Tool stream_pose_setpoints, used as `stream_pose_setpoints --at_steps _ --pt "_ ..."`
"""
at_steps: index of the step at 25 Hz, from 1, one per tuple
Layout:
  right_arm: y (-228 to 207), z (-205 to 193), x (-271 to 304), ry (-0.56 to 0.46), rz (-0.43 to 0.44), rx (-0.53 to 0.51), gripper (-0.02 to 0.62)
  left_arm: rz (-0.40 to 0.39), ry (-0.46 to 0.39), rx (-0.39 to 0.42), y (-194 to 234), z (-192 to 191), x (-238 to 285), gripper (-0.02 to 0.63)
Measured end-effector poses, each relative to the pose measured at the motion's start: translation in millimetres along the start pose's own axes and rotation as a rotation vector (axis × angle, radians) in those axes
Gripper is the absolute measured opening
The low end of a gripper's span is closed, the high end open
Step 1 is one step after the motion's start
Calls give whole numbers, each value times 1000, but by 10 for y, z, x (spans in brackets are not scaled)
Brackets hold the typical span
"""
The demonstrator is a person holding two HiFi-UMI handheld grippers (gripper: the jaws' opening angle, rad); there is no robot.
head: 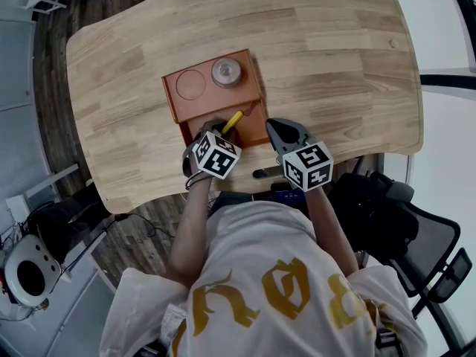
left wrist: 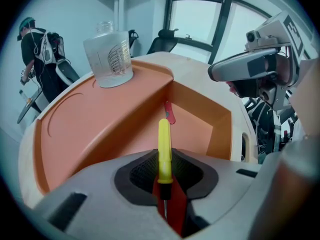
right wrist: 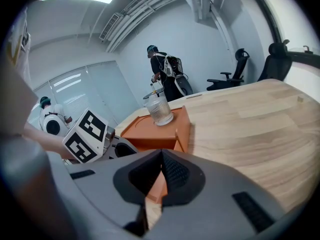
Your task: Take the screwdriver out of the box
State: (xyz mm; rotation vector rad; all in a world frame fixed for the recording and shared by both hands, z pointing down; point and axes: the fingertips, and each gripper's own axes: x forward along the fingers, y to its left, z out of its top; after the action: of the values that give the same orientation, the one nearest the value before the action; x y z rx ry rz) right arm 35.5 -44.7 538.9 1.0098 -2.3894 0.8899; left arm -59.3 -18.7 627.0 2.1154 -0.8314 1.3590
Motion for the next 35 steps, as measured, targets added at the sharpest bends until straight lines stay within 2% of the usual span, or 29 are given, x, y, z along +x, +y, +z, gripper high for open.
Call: stream_pose_setpoints --at_steps 4,17,27,35 --pt "-6 4 -30 -5 0 2 11 22 -11 13 -2 -13 -25 80" --pt "67 57 -82 -21 16 -29 11 63 -125 14 22 125 -240 80" --pt "102 177 -142 -47 8 -52 11 92 -201 12 34 235 -425 80" --pt "187 344 -209 -78 13 -96 11 115 -257 44 -9 373 -596 80"
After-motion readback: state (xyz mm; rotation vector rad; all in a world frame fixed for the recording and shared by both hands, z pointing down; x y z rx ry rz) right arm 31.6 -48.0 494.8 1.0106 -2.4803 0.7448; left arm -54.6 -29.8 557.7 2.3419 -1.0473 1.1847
